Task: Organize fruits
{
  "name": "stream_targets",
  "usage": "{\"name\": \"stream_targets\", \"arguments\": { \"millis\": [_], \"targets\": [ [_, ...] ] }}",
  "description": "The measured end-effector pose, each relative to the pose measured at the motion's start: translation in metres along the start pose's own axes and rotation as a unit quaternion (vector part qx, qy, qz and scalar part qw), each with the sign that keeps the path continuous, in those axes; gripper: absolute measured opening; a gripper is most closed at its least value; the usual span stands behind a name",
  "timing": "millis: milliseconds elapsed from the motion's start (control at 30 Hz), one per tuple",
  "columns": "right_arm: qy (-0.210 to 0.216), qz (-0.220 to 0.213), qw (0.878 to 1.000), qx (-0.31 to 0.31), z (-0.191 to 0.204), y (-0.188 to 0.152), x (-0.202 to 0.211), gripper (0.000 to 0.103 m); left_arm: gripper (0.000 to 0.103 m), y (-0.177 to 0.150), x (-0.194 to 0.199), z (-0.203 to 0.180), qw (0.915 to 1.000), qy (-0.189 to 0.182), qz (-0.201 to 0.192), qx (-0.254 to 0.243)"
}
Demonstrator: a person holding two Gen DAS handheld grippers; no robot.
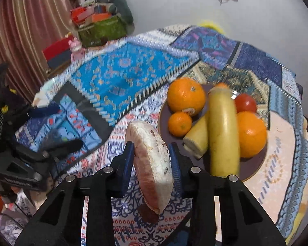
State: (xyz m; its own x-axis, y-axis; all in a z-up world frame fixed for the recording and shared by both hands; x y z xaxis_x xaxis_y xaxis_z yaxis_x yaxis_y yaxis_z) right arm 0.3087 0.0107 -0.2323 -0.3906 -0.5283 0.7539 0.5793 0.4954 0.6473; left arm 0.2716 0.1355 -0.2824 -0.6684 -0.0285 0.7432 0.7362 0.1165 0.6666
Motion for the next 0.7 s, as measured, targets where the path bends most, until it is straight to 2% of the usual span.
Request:
{"name": "stream_targets", "arguments": {
  "millis": [200, 333, 400, 700],
  "targets": [
    [-0.034, -0.039, 0.998, -0.024, -0.025, 0.033, 0.009, 0.032, 0.099, 0.014, -0.011, -0.012, 1.0000, -0.004, 0.000, -0.007],
    [-0.072, -0.030, 0.997, -0.020, -0.039, 0.043, -0.003, 0.033, 0.099, 0.028, -0.024, -0.023, 0.9999, -0.005, -0.004, -0.015],
    [-0.075, -0.023, 0.997, -0.024, -0.044, 0.043, -0.008, 0.033, 0.099, 0.036, -0.032, -0.030, 0.9998, -0.007, -0.005, -0.016],
    [-0.075, -0.045, 0.996, -0.033, -0.058, 0.045, 0.011, 0.033, 0.099, 0.056, -0.062, -0.049, 0.9997, -0.018, 0.007, -0.013]
  ]
}}
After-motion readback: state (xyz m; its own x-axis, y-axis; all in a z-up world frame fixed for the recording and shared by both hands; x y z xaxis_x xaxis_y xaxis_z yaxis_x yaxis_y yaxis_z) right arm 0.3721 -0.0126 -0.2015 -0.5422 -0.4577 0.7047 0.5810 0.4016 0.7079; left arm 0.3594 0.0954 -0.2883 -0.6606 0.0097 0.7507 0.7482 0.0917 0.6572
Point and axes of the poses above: each gripper's, at about its wrist camera, not at the fingertips, and x roughly against the way its jaws point, z to its left, y to its top, the point moved 7 cm from there along -x, roughly the way its jaws point, and after that the axes turned 2 degrees about -z, right-handed, at the moved point
